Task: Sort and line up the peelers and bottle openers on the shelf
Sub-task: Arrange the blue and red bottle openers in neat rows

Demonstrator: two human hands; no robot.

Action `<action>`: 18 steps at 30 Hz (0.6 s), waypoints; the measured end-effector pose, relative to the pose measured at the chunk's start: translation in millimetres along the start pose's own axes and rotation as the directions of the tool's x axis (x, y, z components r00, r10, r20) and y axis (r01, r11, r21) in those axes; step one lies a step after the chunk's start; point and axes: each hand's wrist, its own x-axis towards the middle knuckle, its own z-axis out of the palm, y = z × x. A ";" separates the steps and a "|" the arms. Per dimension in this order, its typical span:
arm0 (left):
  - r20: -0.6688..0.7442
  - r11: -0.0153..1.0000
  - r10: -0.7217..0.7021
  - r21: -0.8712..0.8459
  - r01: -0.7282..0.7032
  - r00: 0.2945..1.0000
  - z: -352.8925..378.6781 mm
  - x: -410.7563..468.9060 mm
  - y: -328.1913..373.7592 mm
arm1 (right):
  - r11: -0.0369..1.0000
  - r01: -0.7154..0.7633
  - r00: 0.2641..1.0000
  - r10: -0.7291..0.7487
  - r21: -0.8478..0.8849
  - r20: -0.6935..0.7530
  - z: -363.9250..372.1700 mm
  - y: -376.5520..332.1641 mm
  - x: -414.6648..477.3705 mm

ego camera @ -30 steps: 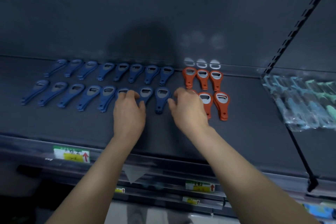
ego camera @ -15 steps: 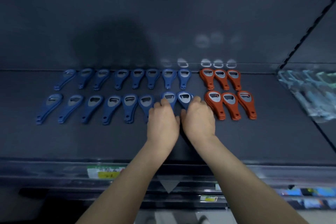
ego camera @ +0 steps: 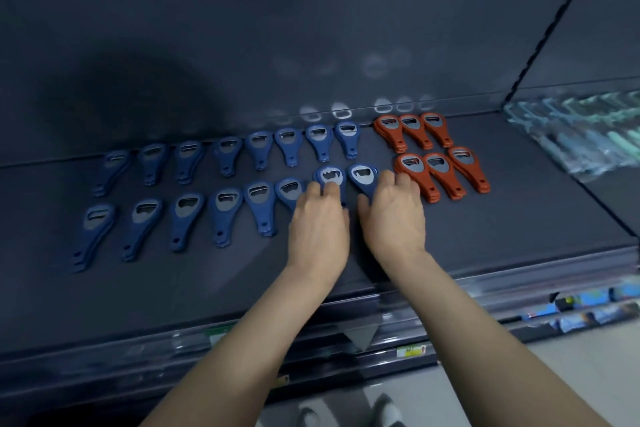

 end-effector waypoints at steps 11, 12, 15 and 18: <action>-0.070 0.949 -0.304 0.063 0.308 0.950 -29.1 -20.4 -58.4 | 0.935 0.323 0.923 -0.345 0.144 0.172 9.9 -54.6 -13.3; -0.059 0.947 -0.312 0.059 0.316 0.948 -28.1 -20.8 -59.4 | 0.933 0.335 0.916 -0.355 0.131 0.187 12.3 -56.8 -15.6; -0.068 0.947 -0.315 0.043 0.318 0.947 -26.4 -21.2 -60.6 | 0.939 0.331 0.918 -0.343 0.092 0.199 17.7 -60.6 -20.9; -0.082 0.959 -0.280 0.024 0.282 0.957 -26.2 -22.2 -63.0 | 0.948 0.307 0.932 -0.317 0.081 0.179 20.3 -61.0 -22.5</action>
